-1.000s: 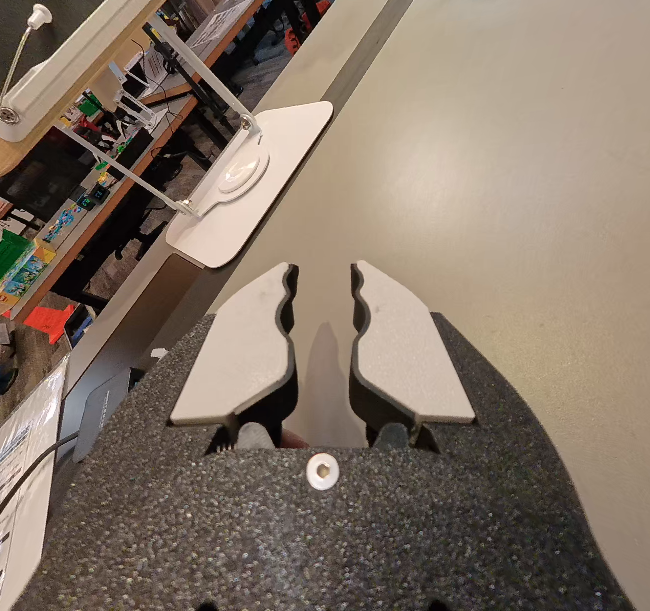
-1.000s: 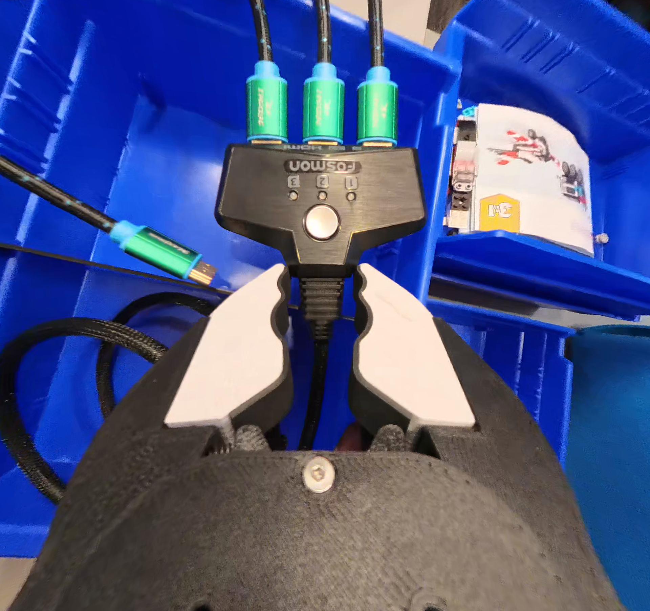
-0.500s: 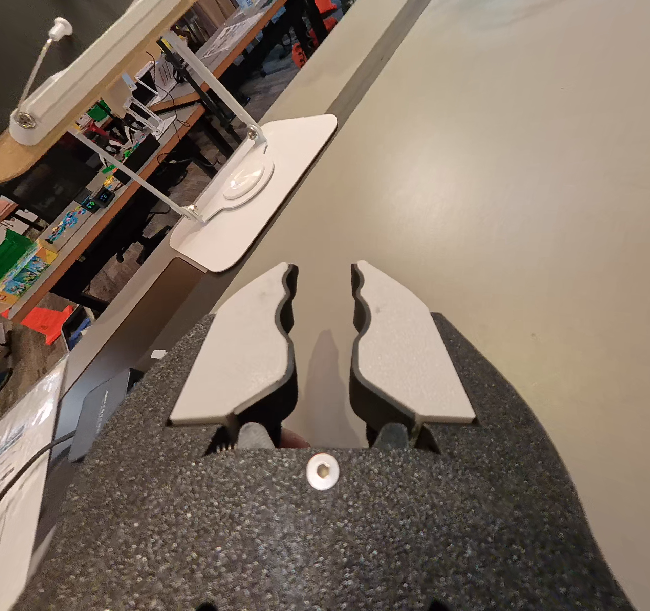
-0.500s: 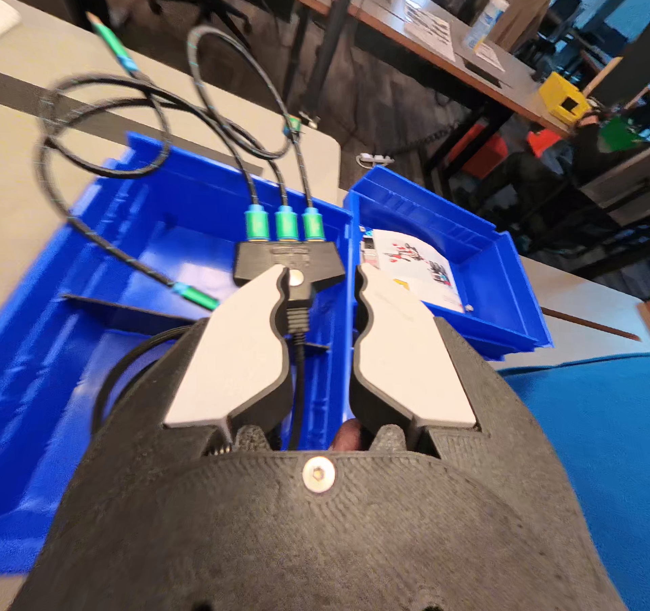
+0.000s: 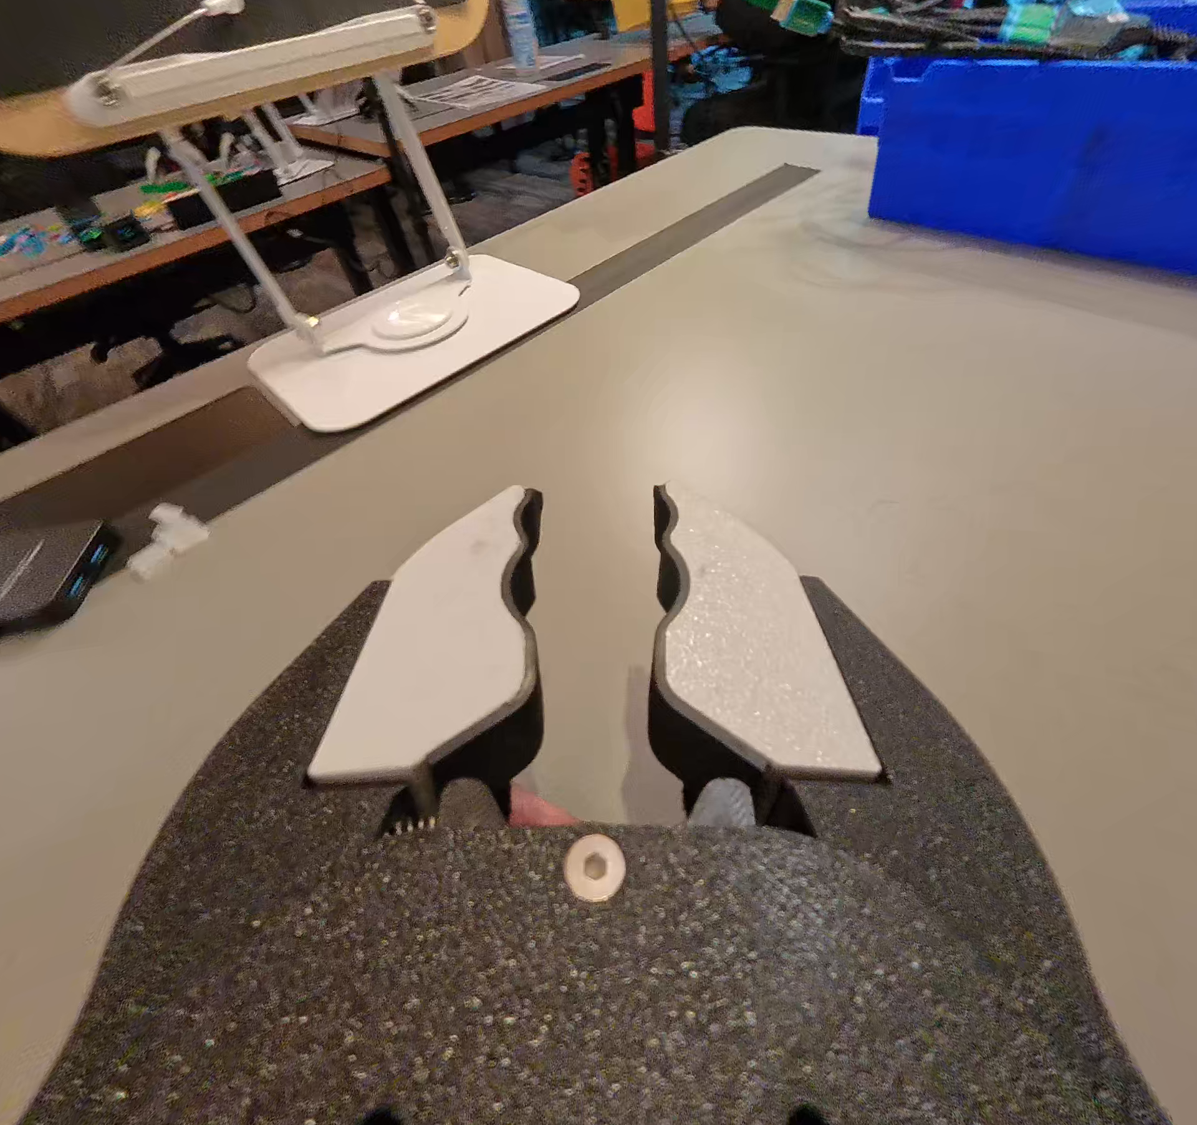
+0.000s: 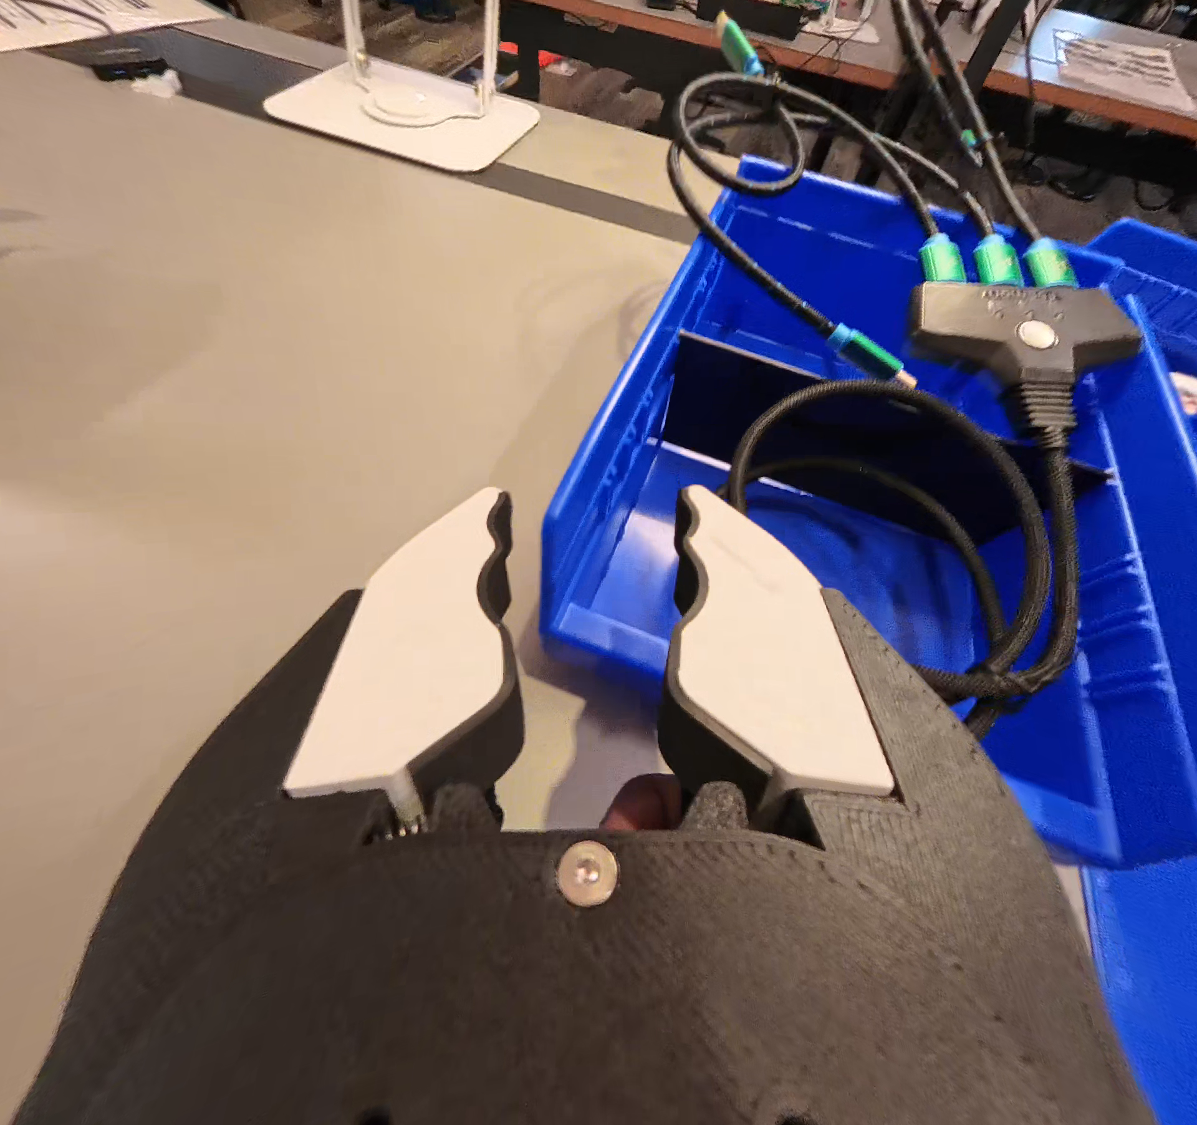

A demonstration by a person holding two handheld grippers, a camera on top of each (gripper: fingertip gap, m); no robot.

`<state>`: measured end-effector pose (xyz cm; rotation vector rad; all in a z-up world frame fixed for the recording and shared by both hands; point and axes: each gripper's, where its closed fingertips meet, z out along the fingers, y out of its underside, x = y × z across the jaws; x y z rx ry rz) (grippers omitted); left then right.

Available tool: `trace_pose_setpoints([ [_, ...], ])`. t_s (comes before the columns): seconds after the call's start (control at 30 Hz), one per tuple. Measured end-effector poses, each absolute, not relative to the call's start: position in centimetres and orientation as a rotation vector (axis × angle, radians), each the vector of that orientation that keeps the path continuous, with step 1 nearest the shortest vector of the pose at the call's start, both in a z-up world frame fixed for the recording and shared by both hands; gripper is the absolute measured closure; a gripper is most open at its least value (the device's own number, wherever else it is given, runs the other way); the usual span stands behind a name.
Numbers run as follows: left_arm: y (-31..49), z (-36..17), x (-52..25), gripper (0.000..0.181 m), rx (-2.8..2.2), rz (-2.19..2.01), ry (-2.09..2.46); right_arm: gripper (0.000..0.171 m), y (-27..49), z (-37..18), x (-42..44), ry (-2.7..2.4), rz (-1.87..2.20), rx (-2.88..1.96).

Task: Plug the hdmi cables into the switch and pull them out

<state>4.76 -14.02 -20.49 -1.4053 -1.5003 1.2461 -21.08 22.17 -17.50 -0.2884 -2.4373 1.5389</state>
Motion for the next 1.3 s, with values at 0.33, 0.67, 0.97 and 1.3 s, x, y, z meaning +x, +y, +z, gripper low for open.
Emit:
trace_pose_setpoints([
  [0.33,-11.7,-20.1,18.8,0.126,-1.054,1.473,-1.804,0.116,21.6,-19.7,-21.0,-2.344,1.657,-0.394],
  [0.67,-11.9,-23.0,24.1,0.077,-1.406,1.713,-2.011,0.116,20.1,-20.4,-19.8,-2.326,1.673,-0.297],
  [0.97,-12.9,-23.1,25.7,0.131,-1.611,2.034,-2.038,0.119,20.2,-21.3,-19.2,-2.341,1.639,-0.255],
  [1.3,-13.7,-21.8,27.5,0.136,-1.689,2.321,-2.003,0.121,20.1,-21.5,-19.4,-2.339,1.638,-0.243],
])
